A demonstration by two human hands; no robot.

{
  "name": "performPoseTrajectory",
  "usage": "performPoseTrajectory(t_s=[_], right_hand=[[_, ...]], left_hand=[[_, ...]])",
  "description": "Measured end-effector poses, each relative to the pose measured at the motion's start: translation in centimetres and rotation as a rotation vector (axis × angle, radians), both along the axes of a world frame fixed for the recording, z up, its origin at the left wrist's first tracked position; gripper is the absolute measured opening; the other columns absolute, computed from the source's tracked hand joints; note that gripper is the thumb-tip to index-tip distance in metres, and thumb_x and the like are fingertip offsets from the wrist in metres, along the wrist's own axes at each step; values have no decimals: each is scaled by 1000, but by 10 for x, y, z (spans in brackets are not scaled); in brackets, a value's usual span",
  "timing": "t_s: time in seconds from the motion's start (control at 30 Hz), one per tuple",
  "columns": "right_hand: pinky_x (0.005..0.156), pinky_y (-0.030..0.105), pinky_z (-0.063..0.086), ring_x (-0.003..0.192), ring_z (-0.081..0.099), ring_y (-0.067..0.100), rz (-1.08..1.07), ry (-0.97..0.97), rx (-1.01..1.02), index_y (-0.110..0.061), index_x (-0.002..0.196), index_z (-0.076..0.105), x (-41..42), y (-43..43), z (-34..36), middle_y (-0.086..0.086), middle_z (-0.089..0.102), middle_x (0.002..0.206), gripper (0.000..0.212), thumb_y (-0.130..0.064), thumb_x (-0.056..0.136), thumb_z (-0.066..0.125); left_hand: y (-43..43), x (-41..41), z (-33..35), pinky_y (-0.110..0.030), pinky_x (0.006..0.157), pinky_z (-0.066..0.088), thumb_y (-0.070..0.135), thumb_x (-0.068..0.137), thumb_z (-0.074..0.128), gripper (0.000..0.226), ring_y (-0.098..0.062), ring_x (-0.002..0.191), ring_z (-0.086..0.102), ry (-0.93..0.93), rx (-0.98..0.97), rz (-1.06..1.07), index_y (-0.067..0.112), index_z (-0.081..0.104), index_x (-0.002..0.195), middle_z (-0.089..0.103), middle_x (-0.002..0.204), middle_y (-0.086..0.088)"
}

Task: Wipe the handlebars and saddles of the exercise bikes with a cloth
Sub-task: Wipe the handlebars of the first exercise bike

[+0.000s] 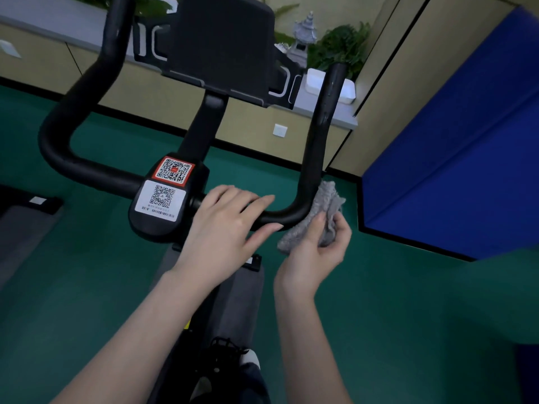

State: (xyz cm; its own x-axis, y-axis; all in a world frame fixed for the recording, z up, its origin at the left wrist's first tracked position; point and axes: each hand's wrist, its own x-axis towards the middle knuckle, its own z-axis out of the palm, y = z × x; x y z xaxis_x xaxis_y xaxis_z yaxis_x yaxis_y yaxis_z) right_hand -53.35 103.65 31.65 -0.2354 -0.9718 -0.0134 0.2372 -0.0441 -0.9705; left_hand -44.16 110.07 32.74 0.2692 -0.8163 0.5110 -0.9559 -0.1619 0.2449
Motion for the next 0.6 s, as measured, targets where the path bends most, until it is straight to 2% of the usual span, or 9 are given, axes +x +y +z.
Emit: performPoseTrajectory(t_s=[0.1,0.2,0.27,0.37,0.4,0.53,0.6], right_hand=[[99,38,49,103,63,14,8,-186,191,-24,102,58,4,-9,4,0,64,110,16,-11,95,54],[100,47,47,107,63,20,66,-346,322,-25,105,58,6,-16,6,1,65,113,15,-14,97,53],[97,41,50,104,65,18,100,-399,371,-18,113,58,6,-7,2,3,67,113,17,-14,97,52],[86,28,53,93,68,11,182,-474,449,-10,115,59,3,10,-6,2,71,103,19,-11,98,48],[84,27,54,92,68,11,221,-508,479,-8,115,59,0,10,-6,2,72,101,21,-10,98,48],[87,29,52,105,64,20,343,-636,575,-4,125,57,-7,-7,-2,14,66,118,29,-10,98,47],[86,27,54,104,65,19,382,-658,584,-3,124,57,-6,0,-4,14,67,116,29,-11,98,47]], left_hand=[[-1,1,-1,-35,82,40,47,92,49,42,-23,80,63,12,-15,-14,14,72,107,68,89,1],[-1,2,-2,-32,80,37,48,92,49,42,-22,79,62,21,-24,-16,16,72,105,68,88,3],[-2,2,-3,-32,79,37,48,91,50,41,-22,79,62,20,-34,-14,17,73,103,68,88,4],[-3,2,-5,-30,79,35,49,92,50,39,-20,79,62,18,-47,-16,18,72,102,67,89,6],[-3,2,-6,-29,80,34,49,92,50,39,-19,80,61,17,-49,-17,18,72,102,67,89,6],[-3,1,-7,-29,80,34,49,93,50,38,-18,81,61,10,-61,-14,19,71,103,66,89,6],[-2,1,-7,-30,80,34,48,93,51,37,-18,80,61,12,-64,-14,19,71,103,66,90,6]])
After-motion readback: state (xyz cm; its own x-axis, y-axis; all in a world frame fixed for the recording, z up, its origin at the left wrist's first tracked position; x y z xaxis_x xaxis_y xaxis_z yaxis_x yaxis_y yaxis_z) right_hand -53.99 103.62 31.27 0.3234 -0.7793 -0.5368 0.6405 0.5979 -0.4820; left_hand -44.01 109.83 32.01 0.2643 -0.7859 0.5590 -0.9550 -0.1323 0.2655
